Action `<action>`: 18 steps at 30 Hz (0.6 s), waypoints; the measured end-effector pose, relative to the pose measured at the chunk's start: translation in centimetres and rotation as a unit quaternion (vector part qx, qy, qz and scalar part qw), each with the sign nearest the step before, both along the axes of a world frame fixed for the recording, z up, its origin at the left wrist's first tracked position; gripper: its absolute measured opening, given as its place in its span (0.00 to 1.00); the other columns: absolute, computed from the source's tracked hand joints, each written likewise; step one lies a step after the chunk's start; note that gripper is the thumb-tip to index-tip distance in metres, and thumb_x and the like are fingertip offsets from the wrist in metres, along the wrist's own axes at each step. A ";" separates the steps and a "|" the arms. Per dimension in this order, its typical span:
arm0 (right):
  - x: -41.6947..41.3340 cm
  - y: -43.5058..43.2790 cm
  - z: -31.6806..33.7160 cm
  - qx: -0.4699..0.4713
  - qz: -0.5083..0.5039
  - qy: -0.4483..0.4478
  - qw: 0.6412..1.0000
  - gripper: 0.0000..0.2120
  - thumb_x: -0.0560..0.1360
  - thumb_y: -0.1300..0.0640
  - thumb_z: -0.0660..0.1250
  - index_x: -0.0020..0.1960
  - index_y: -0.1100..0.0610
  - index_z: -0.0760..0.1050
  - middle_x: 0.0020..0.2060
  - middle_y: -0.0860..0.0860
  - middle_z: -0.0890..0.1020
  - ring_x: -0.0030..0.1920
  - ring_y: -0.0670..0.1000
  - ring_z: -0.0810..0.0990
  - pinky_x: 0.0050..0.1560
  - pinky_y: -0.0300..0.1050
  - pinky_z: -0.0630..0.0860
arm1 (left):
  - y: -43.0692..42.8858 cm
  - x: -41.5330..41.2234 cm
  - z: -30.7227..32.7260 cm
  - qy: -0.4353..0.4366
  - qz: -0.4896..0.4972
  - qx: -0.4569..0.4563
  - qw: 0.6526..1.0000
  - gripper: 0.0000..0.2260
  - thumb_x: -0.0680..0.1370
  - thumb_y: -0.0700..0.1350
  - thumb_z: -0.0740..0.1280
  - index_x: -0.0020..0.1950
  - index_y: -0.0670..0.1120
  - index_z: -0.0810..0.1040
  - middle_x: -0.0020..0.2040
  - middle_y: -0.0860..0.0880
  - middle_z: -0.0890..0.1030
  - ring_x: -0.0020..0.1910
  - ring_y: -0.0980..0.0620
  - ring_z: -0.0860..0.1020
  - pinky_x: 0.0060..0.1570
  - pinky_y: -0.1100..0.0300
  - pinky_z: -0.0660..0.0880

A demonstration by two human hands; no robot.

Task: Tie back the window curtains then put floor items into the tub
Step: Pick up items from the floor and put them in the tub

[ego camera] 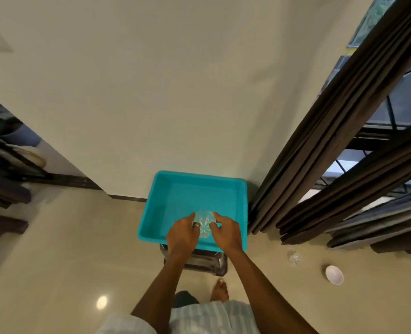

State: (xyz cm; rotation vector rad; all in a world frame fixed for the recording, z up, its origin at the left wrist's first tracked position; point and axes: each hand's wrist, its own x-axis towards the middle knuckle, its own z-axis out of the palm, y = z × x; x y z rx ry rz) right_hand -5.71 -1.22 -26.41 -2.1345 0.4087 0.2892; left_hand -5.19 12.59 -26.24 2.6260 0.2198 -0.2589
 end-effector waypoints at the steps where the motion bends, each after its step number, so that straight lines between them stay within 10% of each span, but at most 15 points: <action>1: 0.1 0.1 -0.1 0.000 0.002 0.006 1.000 0.21 0.81 0.52 0.66 0.72 0.56 0.74 0.65 0.54 0.80 0.63 0.54 0.79 0.65 0.46 0.76 | 0.0 -0.1 -0.2 0.002 0.004 -0.005 1.000 0.20 0.83 0.52 0.60 0.74 0.50 0.72 0.63 0.48 0.81 0.59 0.49 0.80 0.57 0.55 0.77; 13: 2.7 2.7 -1.3 0.008 -0.018 0.049 0.999 0.21 0.81 0.55 0.66 0.73 0.56 0.72 0.61 0.54 0.80 0.61 0.52 0.79 0.63 0.43 0.76 | 1.1 2.2 -0.2 0.017 0.070 -0.141 0.987 0.11 0.81 0.47 0.65 0.63 0.50 0.79 0.54 0.51 0.84 0.50 0.53 0.82 0.54 0.53 0.81; 18: 6.0 5.9 -1.7 -0.019 -0.007 0.076 0.997 0.20 0.82 0.56 0.64 0.74 0.55 0.71 0.67 0.54 0.77 0.67 0.53 0.74 0.66 0.40 0.68 | 4.2 4.7 -1.9 0.051 0.116 -0.176 0.976 0.09 0.80 0.47 0.69 0.60 0.50 0.80 0.51 0.54 0.84 0.48 0.55 0.82 0.46 0.70 0.75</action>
